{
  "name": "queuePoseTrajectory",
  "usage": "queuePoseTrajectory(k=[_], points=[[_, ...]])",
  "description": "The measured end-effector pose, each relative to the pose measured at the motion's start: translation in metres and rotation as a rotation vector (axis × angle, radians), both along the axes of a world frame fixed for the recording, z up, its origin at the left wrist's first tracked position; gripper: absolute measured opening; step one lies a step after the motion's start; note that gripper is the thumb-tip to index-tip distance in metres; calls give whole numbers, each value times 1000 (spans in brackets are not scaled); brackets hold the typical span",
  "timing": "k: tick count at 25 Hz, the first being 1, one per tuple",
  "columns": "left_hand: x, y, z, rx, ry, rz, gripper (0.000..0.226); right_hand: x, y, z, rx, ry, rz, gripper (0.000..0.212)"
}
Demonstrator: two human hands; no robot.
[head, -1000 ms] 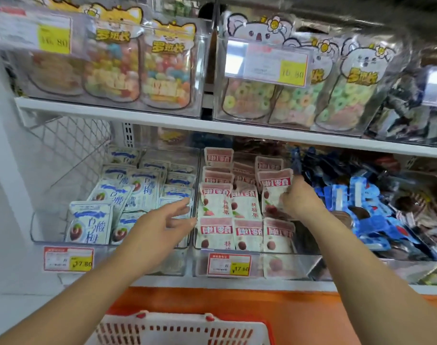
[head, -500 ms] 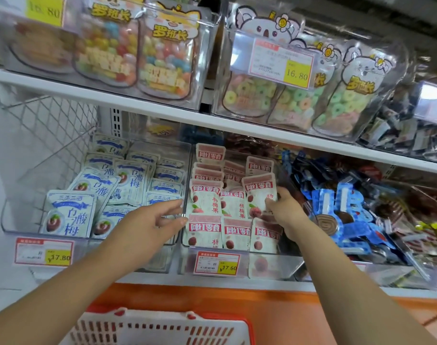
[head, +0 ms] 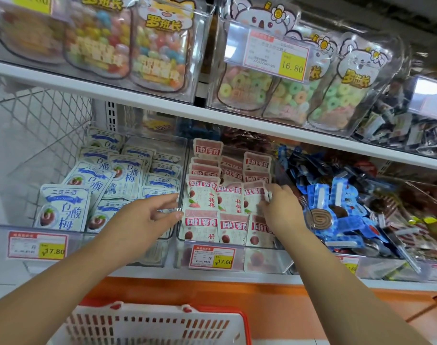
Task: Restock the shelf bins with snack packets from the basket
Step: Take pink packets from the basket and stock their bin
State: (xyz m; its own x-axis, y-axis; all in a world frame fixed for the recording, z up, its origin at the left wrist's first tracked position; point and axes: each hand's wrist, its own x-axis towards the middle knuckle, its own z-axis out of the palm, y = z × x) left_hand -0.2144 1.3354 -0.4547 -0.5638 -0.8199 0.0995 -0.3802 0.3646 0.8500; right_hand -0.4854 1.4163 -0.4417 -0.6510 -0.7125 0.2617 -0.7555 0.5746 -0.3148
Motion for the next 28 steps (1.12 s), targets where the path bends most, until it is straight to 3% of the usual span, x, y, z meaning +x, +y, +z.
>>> queuePoseTrajectory(k=[3, 5, 7, 10, 12, 14, 16, 18, 21, 23, 25, 28], points=[[1, -2, 0, -8, -9, -32, 48, -1, 5, -7, 326, 63, 46, 31], [0, -1, 0, -24, 1, -26, 49, 7, 11, -7, 403, 65, 66, 28], [0, 5, -1, -102, 16, 41, 47, 17, 20, 4, 271, -21, 68, 32], [10, 31, -6, -375, 31, 187, 40, 41, 43, 19, -105, -90, 103, 40], [20, 49, -12, -532, 45, 159, 32, 70, 59, 24, -418, -101, 230, 36], [34, 64, -30, -581, 5, 58, 31, 104, 72, 6, -542, -183, 399, 28], [53, 83, -67, -472, -165, -40, 34, 141, 83, -40, -391, -220, 521, 23], [77, 98, -120, -245, -343, -51, 41, 163, 90, -108, -77, -290, 555, 24], [109, 116, -193, 25, -582, -69, 45, 171, 100, -201, 484, -568, 440, 29], [126, 126, -228, 197, -660, -45, 47, 177, 109, -239, 669, -754, 329, 35], [134, 132, -249, 311, -686, 12, 45, 183, 111, -259, 591, -763, 199, 38], [137, 126, -268, 340, -670, 83, 40, 196, 90, -279, 269, -762, 51, 48]])
